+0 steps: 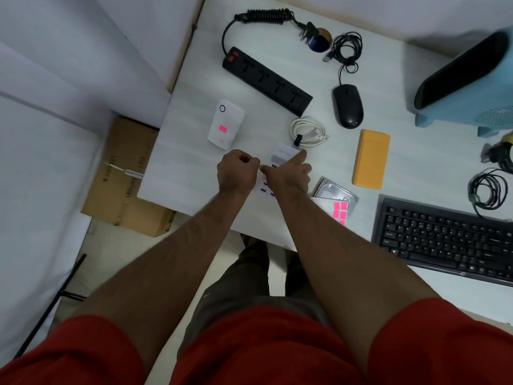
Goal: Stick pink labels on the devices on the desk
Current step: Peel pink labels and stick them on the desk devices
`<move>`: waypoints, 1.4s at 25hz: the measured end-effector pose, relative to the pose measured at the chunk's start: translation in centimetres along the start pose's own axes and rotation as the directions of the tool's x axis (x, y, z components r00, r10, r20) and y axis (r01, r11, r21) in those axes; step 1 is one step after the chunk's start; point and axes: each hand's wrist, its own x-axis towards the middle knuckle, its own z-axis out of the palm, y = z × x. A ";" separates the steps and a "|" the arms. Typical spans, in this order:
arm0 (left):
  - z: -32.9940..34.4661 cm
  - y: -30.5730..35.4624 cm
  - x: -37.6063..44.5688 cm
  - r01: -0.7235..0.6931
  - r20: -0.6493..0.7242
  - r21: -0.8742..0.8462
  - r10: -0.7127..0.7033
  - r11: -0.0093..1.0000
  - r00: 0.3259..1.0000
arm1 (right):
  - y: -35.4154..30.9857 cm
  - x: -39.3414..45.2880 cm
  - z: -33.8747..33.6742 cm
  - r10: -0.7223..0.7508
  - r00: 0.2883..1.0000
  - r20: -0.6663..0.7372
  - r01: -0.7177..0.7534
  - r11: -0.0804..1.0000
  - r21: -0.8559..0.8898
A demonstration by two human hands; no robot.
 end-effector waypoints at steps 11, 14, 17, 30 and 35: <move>-2.5 2.1 -0.1 -0.090 0.013 -0.094 0.092 0.991 0.996 | -0.1 -1.0 -2.5 -0.088 0.949 0.301 -0.219 0.503 0.836; -3.3 3.8 -1.2 -0.255 0.000 -0.063 0.255 0.965 0.967 | 0.3 -1.2 -3.6 -0.300 0.880 0.368 -0.315 0.213 0.925; -3.9 4.6 -2.8 -0.478 -0.008 0.002 0.478 0.878 0.878 | -0.1 -1.6 -4.4 -0.414 0.819 0.398 -0.388 0.113 0.915; -3.7 5.2 -4.6 -0.710 0.104 0.340 0.725 0.617 0.681 | -0.8 -1.9 -4.8 -0.427 0.843 0.326 -0.265 0.198 0.944; -2.9 4.8 -5.3 -0.723 0.160 0.331 0.719 0.606 0.676 | -0.8 -2.2 -5.0 -0.434 0.846 0.309 -0.239 0.210 0.948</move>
